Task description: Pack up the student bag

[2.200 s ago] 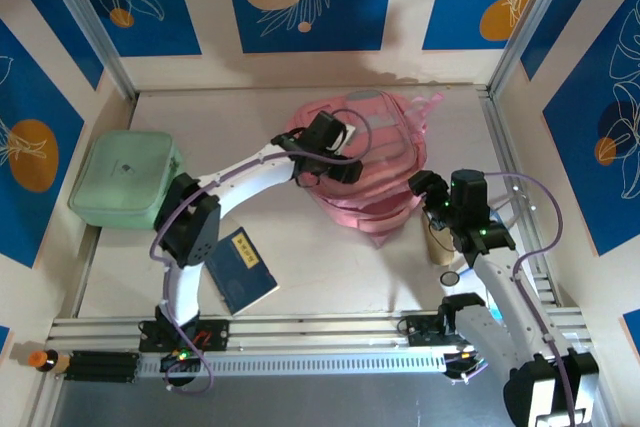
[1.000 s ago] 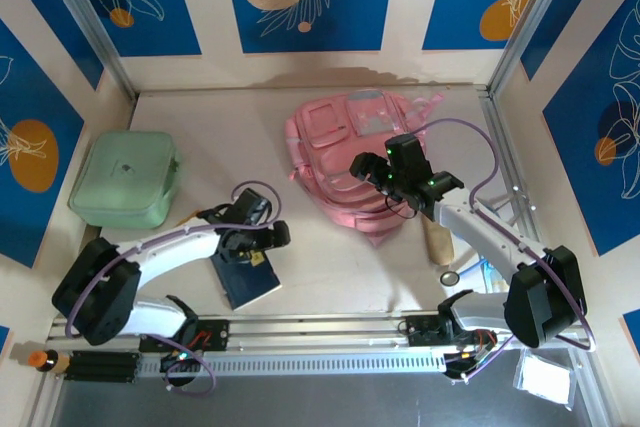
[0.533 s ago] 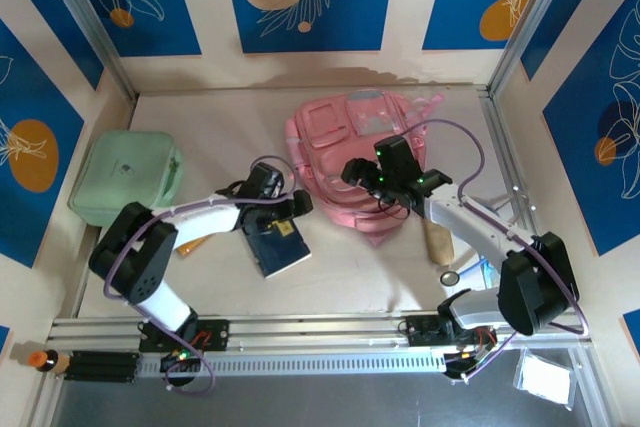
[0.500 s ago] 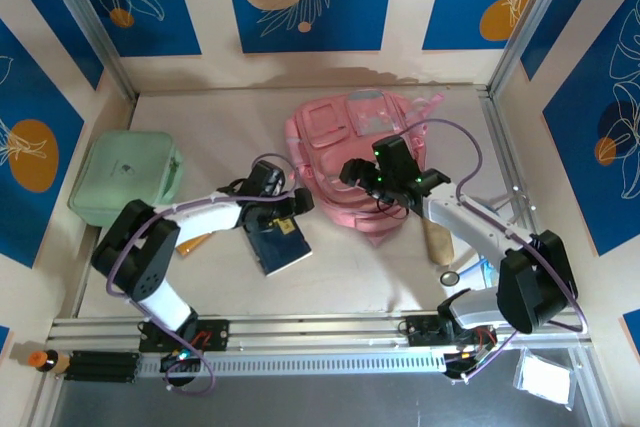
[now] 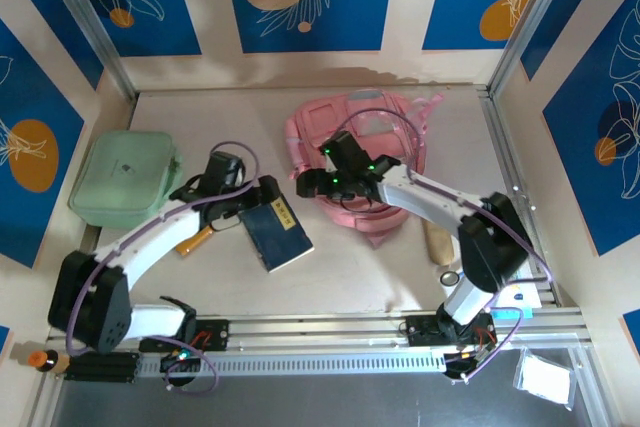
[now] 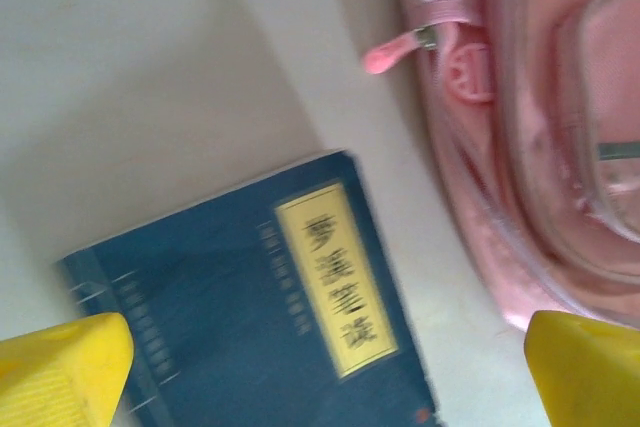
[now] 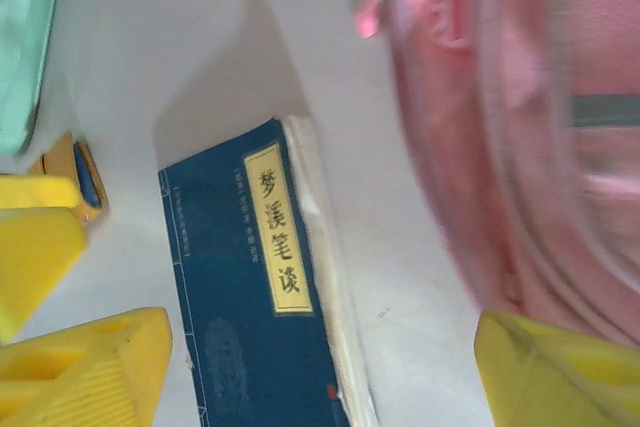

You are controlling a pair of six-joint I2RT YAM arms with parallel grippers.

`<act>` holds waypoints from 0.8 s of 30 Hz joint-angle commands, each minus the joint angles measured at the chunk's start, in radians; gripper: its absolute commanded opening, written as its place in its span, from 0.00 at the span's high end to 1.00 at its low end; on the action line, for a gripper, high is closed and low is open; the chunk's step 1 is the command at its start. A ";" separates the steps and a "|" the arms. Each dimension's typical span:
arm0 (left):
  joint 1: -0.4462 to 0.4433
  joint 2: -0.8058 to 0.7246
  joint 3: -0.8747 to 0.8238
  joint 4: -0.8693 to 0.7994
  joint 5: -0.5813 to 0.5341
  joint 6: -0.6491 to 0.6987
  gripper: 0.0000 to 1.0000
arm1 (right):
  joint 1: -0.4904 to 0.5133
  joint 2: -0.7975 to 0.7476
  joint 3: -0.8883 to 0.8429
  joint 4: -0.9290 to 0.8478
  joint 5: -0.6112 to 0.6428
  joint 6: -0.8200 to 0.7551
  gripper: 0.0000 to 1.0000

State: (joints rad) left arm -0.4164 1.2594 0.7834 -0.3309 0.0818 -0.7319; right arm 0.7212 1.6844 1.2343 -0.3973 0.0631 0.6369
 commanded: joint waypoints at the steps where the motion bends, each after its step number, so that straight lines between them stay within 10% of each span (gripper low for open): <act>1: 0.025 -0.050 -0.101 -0.099 -0.025 -0.014 0.00 | 0.041 0.105 0.090 -0.091 -0.081 -0.093 0.25; 11: 0.031 -0.068 -0.222 -0.027 0.069 -0.098 0.02 | 0.104 0.327 0.268 -0.241 0.023 -0.120 0.48; 24: 0.031 0.017 -0.277 0.151 0.187 -0.170 0.28 | 0.103 0.406 0.309 -0.290 0.024 -0.108 0.66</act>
State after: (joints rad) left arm -0.3927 1.2560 0.5240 -0.2729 0.1928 -0.8642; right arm 0.8265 2.0716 1.5127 -0.6498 0.0940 0.5285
